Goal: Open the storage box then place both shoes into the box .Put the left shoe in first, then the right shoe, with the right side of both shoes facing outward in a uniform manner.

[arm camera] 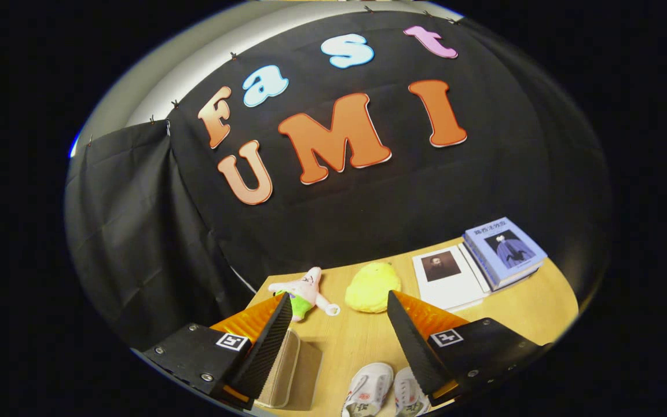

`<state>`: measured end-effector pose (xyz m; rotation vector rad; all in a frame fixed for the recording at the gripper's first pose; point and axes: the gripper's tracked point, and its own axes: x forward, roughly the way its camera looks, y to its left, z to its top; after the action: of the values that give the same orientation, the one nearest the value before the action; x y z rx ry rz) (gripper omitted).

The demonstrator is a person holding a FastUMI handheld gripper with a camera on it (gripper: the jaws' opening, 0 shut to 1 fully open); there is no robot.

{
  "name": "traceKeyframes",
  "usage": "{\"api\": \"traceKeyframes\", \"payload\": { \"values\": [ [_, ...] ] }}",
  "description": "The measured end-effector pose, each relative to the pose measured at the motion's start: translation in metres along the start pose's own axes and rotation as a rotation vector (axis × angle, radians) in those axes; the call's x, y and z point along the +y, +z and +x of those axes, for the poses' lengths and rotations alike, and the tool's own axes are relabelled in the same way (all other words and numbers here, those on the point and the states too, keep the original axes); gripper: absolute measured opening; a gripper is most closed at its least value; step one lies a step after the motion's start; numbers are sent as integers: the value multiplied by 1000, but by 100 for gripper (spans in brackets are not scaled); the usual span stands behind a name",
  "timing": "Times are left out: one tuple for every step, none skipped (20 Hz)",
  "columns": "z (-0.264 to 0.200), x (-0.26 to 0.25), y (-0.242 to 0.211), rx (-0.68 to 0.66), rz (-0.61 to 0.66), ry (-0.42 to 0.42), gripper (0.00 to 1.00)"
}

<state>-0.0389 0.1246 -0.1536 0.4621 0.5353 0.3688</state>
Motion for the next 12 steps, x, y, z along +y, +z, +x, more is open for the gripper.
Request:
{"api": "traceKeyframes", "payload": {
  "values": [
    [4, 3, -10, 29, 13, 13, 98],
    [8, 7, -21, 61, 25, 25, 98],
    [13, 11, -33, 97, 35, 40, 98],
    [17, 16, -45, 138, 44, 59, 98],
    [19, 19, -61, 187, 58, 75, 98],
    [20, 22, -76, 235, 77, 81, 99],
    [21, 27, -90, 271, 95, 100, 98],
    [23, 31, -105, 309, 113, 115, 99],
    [26, 37, -119, 354, 131, 138, 99],
    [30, 43, -134, 396, 152, 158, 99],
    [32, 48, -147, 438, 179, 178, 99],
    [36, 50, -158, 464, 214, 181, 98]
  ]
}}
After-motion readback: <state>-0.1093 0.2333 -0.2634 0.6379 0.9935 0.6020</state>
